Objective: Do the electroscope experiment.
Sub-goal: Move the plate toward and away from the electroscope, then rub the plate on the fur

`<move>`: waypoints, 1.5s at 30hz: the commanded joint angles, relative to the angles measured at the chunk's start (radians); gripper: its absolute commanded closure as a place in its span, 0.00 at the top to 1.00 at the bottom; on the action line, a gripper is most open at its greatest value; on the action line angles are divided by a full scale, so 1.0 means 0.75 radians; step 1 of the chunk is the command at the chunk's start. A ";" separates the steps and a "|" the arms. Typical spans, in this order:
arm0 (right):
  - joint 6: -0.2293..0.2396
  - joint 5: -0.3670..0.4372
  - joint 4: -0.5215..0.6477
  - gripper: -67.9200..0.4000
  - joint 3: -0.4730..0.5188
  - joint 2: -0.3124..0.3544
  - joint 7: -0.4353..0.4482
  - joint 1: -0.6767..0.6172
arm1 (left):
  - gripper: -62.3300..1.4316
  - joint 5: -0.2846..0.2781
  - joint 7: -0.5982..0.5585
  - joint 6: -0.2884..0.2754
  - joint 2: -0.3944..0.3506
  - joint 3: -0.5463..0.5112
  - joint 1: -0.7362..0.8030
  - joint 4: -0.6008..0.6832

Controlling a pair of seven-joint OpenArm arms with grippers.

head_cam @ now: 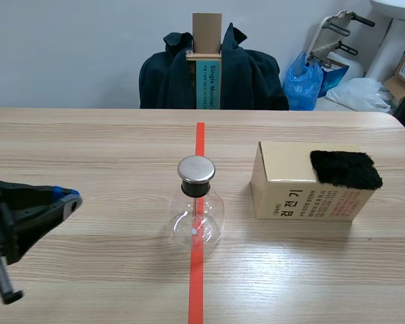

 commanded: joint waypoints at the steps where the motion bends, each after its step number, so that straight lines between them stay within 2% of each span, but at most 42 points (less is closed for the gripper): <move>1: -0.014 0.040 0.003 0.02 0.024 0.021 0.022 -0.014 | 0.07 -0.039 -0.021 -0.031 -0.011 -0.053 0.079 0.051; 6: -0.015 0.092 0.003 0.02 0.056 0.021 0.028 -0.072 | 0.07 -0.079 -0.021 -0.120 -0.027 -0.256 0.278 0.195; 10: -0.012 0.091 0.002 0.02 0.055 0.020 -0.007 -0.075 | 0.07 -0.078 -0.020 -0.153 -0.027 -0.305 0.321 0.220; 12: 0.034 0.091 -0.002 0.02 0.053 0.018 -0.011 -0.075 | 0.12 -0.072 0.005 -0.153 -0.027 -0.306 0.321 0.220; 13: 0.053 0.086 -0.005 0.02 0.051 0.013 -0.011 -0.075 | 0.22 -0.072 0.009 -0.153 -0.027 -0.306 0.321 0.220; 14: 0.073 0.074 -0.010 0.02 0.050 0.003 -0.010 -0.074 | 0.37 -0.073 0.004 -0.153 -0.027 -0.306 0.321 0.220; 17: 0.097 -0.006 -0.042 0.02 0.033 -0.046 -0.003 -0.054 | 0.99 -0.073 -0.002 -0.153 -0.026 -0.306 0.321 0.220; 24: 0.084 -0.201 -0.186 0.02 -0.061 -0.116 0.022 0.020 | 1.00 -0.073 0.004 -0.153 -0.026 -0.306 0.321 0.220; 29: 0.018 -0.376 -0.331 0.02 -0.092 -0.222 0.083 0.090 | 1.00 -0.073 0.010 -0.153 -0.026 -0.306 0.321 0.220; 31: -0.027 -0.447 -0.404 0.02 -0.096 -0.262 0.101 0.125 | 1.00 -0.073 0.010 -0.153 -0.026 -0.306 0.321 0.220; 35: -0.067 -0.586 -0.553 0.02 -0.097 -0.314 0.106 0.204 | 1.00 -0.073 0.010 -0.153 -0.026 -0.306 0.321 0.220; 41: -0.127 -0.695 -0.766 0.02 -0.097 -0.334 0.130 0.299 | 1.00 -0.073 0.010 -0.153 -0.026 -0.306 0.321 0.220; 45: -0.132 -0.727 -0.837 0.02 -0.097 -0.333 0.135 0.322 | 1.00 -0.073 0.010 -0.153 -0.026 -0.306 0.321 0.220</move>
